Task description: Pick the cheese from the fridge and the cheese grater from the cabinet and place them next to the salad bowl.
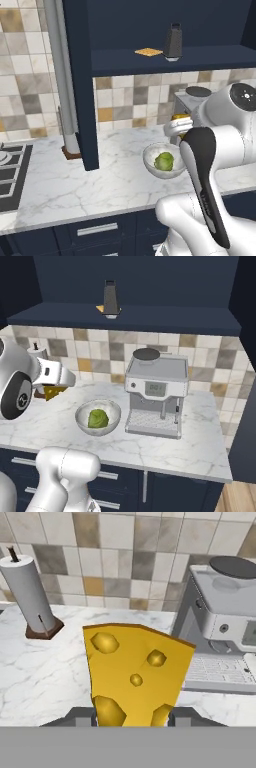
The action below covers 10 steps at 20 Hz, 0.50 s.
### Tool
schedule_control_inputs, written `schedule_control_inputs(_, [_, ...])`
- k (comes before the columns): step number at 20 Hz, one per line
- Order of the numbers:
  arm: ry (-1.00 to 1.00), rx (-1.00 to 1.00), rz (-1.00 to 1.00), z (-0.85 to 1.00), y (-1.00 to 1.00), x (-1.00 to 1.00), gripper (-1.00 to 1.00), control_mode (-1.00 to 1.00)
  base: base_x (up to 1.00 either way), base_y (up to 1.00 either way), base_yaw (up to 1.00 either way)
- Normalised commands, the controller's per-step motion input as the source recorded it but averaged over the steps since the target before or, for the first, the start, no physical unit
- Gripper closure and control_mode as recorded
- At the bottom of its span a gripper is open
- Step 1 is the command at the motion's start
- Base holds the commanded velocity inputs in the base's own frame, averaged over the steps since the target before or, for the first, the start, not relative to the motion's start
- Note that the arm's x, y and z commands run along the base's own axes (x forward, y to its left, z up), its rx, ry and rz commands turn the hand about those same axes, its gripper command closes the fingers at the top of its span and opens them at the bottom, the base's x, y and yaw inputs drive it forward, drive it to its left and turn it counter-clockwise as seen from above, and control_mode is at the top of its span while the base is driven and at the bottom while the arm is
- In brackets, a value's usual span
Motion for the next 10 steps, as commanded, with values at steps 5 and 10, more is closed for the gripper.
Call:
schedule_control_inputs(5, [0.00, -0.05, 0.21, -0.06, 0.28, 0.10, 1.00, -1.00, 0.00, 0.00, 0.00])
schedule_control_inputs(10, [0.07, 0.00, 0.34, -0.08, 0.39, 0.10, 1.00, -1.00, 0.00, 0.00, 0.00])
